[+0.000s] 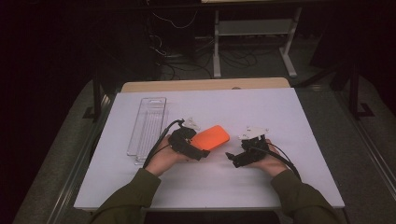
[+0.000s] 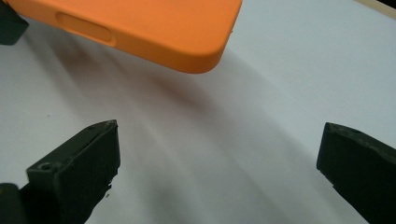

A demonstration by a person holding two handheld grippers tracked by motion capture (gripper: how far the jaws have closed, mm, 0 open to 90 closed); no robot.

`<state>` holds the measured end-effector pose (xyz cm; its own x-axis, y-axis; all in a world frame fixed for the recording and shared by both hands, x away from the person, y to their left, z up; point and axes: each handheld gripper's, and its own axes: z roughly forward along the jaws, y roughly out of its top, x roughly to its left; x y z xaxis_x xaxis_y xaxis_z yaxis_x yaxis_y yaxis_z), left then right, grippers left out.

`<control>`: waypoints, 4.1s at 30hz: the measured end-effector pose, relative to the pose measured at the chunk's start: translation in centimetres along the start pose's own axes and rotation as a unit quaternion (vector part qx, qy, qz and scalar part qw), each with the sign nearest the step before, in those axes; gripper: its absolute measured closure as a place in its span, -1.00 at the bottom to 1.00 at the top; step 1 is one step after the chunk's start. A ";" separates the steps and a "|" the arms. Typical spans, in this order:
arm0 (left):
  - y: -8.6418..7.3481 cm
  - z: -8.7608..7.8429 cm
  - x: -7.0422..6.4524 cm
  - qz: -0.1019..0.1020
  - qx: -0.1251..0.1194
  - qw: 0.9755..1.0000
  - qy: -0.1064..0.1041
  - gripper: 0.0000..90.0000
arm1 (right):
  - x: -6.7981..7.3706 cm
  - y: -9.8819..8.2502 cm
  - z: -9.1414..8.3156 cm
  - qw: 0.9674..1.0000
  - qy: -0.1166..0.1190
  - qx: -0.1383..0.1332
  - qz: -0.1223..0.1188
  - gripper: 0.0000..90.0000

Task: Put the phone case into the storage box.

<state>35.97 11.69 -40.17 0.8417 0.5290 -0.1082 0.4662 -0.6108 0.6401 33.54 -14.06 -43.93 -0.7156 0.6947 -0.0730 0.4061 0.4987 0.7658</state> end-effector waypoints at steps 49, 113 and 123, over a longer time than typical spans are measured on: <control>0.0 0.3 -0.1 0.003 0.001 1.000 -0.006 -0.67 | 1.8 0.6 -1.3 0.977 -0.107 -0.069 -0.168 -1.00; 0.1 0.2 -0.3 0.015 0.009 1.000 -0.007 -0.66 | 5.6 0.3 -0.7 0.873 -0.227 -0.076 -0.425 -1.00; 0.1 0.3 -0.4 0.007 0.001 1.000 -0.008 -0.66 | 6.3 0.0 -0.4 0.862 -0.236 -0.074 -0.443 -1.00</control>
<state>35.74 11.24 -40.27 0.8528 0.5102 -0.1117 0.4547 -0.6200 0.6394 28.78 -9.85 -44.13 -0.3827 0.2269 -0.8956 -0.2825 0.8942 0.3473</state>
